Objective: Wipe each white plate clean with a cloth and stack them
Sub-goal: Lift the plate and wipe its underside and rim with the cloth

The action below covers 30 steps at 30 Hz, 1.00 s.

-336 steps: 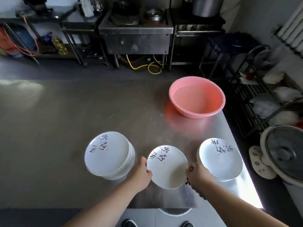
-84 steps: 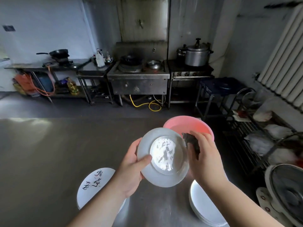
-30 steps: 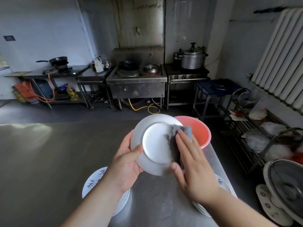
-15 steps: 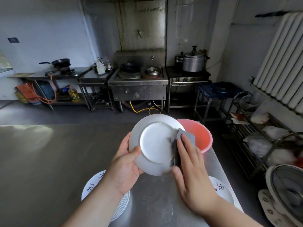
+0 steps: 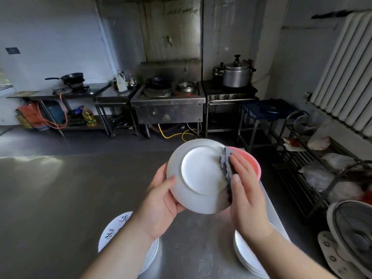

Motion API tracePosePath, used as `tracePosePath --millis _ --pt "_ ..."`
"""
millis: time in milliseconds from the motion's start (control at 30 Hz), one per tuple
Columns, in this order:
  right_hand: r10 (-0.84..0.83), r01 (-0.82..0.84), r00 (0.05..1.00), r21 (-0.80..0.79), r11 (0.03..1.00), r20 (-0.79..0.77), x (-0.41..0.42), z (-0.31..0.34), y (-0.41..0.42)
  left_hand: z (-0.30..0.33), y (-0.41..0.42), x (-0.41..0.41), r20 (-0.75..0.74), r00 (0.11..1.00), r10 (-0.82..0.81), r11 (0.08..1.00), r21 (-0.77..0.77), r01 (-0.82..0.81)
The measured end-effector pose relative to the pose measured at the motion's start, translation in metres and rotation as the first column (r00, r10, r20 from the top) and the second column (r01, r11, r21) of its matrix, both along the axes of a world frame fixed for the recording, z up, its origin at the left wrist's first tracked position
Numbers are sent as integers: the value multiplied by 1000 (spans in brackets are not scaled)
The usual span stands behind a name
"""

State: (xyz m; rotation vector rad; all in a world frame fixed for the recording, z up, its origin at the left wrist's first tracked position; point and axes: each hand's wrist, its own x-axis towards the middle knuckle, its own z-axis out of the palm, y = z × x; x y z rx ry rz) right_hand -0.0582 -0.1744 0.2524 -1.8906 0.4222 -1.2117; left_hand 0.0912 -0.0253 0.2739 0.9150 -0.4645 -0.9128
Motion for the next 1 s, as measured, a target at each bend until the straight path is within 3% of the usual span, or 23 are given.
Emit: tracePosePath --millis 167,433,600,800,900,1000 --pt "150 -159 981 -64 985 -126 -4 31 -42 4 8 12 44 985 -165 985 48 163" --pt "19 -112 954 -296 949 -300 -16 -16 40 -8 1 4 -12 1000 -19 998 -62 18" --pt "19 -77 943 -164 983 -333 1 27 -7 -4 -4 -1 -7 1000 1 994 -105 -2" --pt "27 -50 987 -147 988 -156 -4 -8 38 -3 -12 -16 4 1000 30 986 -165 -29" --pt "-42 42 999 -33 999 -1 -6 -8 30 1 -8 -12 89 996 -20 993 -117 30" --pt "64 -73 995 113 991 80 -6 16 -9 14 -3 1 24 997 -74 996 -44 75"
